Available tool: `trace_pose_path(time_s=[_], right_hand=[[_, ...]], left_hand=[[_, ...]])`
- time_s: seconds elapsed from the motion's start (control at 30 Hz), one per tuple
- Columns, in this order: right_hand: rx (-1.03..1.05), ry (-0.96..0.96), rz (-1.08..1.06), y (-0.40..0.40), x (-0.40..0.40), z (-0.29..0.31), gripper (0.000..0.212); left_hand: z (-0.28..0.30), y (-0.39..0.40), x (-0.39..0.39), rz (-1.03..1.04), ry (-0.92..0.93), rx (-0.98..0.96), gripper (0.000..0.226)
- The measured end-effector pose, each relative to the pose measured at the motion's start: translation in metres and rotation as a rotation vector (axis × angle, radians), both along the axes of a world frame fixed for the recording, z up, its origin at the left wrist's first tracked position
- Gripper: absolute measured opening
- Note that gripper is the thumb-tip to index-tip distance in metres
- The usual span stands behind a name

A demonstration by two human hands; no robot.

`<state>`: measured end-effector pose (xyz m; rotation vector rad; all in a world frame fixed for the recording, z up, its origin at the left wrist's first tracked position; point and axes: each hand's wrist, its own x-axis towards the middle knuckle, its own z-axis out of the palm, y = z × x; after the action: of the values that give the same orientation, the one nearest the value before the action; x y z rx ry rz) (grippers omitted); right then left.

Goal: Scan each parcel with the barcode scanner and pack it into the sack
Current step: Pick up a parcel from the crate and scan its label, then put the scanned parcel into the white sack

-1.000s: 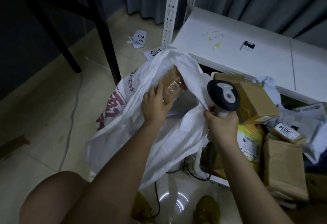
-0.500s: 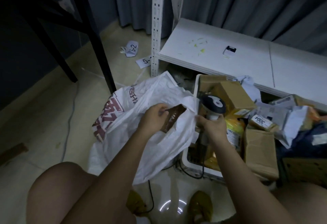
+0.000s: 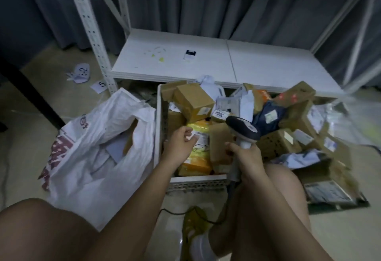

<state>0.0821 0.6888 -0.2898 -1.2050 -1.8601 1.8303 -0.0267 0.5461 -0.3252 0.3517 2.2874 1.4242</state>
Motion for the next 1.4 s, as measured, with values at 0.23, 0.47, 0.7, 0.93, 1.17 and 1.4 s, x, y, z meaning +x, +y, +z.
trace_pose_path(time_s=[0.23,0.47,0.7,0.93,1.17,1.4], right_hand=[[-0.076,0.090,-0.138,0.042,0.012,-0.002,0.013],[-0.111,0.109,-0.147,0.066,0.006,-0.009,0.015],[-0.159,0.122,-0.130,0.070,0.000,-0.017,0.012],[-0.116,0.200,0.082,0.020,-0.012,-0.012,0.029],[-0.075,0.308,0.324,-0.051,-0.031,0.018,0.053],[-0.179,0.344,0.309,-0.103,-0.049,0.038,0.047]], left_hand=[[-0.010,0.092,0.025,-0.139,-0.256,-0.255,0.106],[-0.014,0.129,0.029,-0.009,-0.356,-0.437,0.121],[-0.004,0.066,-0.002,-0.001,-0.433,-0.122,0.086],[0.042,-0.018,-0.011,0.220,-0.484,0.221,0.060],[0.073,-0.075,-0.008,0.407,-0.565,0.260,0.056],[0.094,-0.126,0.019,0.275,-0.278,0.224,0.059]])
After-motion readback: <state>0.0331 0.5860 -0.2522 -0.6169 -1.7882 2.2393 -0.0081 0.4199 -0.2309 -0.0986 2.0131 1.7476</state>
